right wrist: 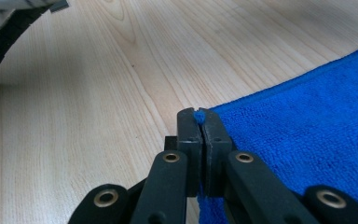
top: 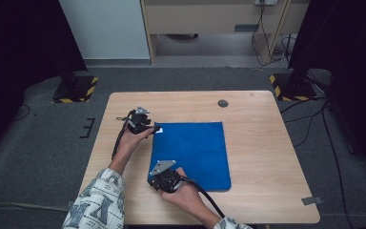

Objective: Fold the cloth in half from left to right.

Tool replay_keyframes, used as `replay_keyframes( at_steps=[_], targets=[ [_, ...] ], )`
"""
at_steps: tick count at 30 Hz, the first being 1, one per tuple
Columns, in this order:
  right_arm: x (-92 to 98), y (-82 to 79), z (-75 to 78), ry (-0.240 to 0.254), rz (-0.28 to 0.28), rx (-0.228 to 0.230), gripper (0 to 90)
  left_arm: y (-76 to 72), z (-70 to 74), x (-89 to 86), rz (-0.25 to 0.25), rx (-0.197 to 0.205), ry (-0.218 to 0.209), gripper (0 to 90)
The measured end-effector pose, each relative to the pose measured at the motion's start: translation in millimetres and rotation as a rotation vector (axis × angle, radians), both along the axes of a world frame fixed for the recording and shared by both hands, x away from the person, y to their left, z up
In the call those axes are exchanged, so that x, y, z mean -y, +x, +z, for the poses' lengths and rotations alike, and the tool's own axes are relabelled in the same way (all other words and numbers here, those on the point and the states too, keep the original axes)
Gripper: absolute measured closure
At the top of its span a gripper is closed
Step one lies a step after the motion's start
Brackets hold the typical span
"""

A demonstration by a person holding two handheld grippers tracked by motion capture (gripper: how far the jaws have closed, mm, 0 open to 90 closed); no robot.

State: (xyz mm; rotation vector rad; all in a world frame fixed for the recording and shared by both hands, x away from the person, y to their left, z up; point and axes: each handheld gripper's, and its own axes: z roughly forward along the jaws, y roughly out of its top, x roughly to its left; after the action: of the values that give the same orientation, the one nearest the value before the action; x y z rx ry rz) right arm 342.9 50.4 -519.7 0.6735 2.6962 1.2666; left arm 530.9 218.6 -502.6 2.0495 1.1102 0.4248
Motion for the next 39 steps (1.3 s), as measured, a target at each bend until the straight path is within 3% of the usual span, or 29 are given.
replay_keyframes(
  at_steps=[7, 17, 20, 27, 29, 34, 39],
  targets=[
    [1.2, -2.7, -1.7, -0.003, -0.006, 0.000, 88.7, 9.2, -12.1, -6.6, 0.023, 0.010, -0.022, 51.8],
    [-2.1, -3.4, -4.6, 0.012, -0.014, -0.011, 88.6, 16.9, -27.3, -8.9, 0.047, 0.025, -0.014, 47.2],
    [-2.4, -3.4, -4.9, 0.004, -0.014, -0.009, 88.5, 19.9, -28.6, -5.9, 0.034, 0.003, 0.033, 44.5],
    [-0.7, -3.5, -3.5, 0.009, -0.016, -0.010, 88.5, 23.1, -29.6, 0.7, 0.031, -0.007, 0.052, 46.4],
    [-0.5, -3.4, -3.4, 0.005, -0.015, -0.009, 88.4, 23.1, -29.8, 1.8, 0.020, 0.001, 0.048, 51.8],
    [0.3, -2.7, -4.2, -0.004, -0.011, -0.011, 88.4, 20.6, -28.2, 7.3, -0.010, -0.012, 0.043, 75.3],
    [0.7, -3.7, -3.2, -0.005, -0.009, -0.007, 88.5, 19.7, -30.0, 6.3, 0.020, -0.023, -0.005, 88.4]
  ],
)
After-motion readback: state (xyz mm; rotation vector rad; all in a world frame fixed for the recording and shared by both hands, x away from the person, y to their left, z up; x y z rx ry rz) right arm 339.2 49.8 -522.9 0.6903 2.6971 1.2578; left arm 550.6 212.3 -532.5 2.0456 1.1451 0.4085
